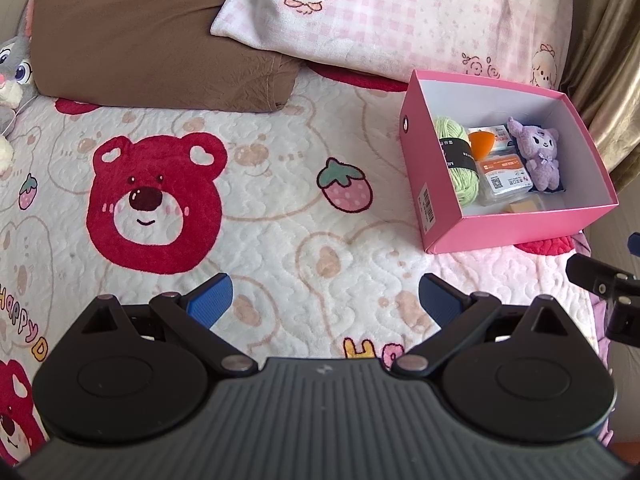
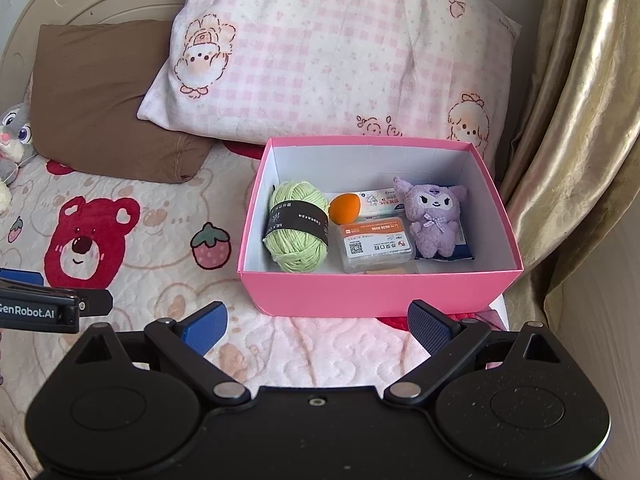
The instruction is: Organize objects
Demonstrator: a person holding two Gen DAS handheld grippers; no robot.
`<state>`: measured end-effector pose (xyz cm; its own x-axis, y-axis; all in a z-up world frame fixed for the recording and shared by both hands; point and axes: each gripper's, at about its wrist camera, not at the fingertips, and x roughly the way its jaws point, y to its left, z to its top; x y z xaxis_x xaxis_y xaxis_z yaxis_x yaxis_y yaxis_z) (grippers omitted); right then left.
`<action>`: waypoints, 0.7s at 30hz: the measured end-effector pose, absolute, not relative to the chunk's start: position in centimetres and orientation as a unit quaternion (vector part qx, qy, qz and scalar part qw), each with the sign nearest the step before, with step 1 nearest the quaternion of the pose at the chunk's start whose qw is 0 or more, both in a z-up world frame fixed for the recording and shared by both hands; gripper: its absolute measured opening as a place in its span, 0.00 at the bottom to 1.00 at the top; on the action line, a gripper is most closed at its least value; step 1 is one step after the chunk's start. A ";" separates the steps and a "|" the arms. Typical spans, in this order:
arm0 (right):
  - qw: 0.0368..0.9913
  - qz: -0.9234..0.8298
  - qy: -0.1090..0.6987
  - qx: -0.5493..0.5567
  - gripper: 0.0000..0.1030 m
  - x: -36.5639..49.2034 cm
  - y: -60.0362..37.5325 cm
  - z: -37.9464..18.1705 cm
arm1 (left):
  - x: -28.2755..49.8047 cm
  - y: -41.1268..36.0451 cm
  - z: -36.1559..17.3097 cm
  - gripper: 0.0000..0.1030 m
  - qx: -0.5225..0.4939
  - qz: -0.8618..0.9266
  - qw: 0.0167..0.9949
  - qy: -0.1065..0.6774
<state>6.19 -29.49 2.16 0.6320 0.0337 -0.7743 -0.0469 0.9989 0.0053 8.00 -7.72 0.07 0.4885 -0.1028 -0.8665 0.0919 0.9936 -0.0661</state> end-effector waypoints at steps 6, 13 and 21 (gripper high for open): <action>0.901 0.002 0.434 -0.021 0.96 6.2 -29.4 2.2 | 7.8 -7.3 0.3 0.98 -0.002 -0.046 0.864 0.501; 0.898 -0.002 0.439 -0.015 0.96 6.3 -29.6 2.0 | 7.8 -6.8 0.5 0.98 0.002 -0.043 0.861 0.507; 0.894 -0.012 0.448 -0.021 0.96 6.0 -29.5 1.9 | 7.5 -6.7 0.4 0.98 0.000 -0.042 0.858 0.511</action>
<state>6.04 -29.49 1.87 0.5988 -0.0409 -0.7998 0.0025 0.9988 -0.0492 7.53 -6.67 0.44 0.4738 -0.0723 -0.8777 0.0728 0.9964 -0.0427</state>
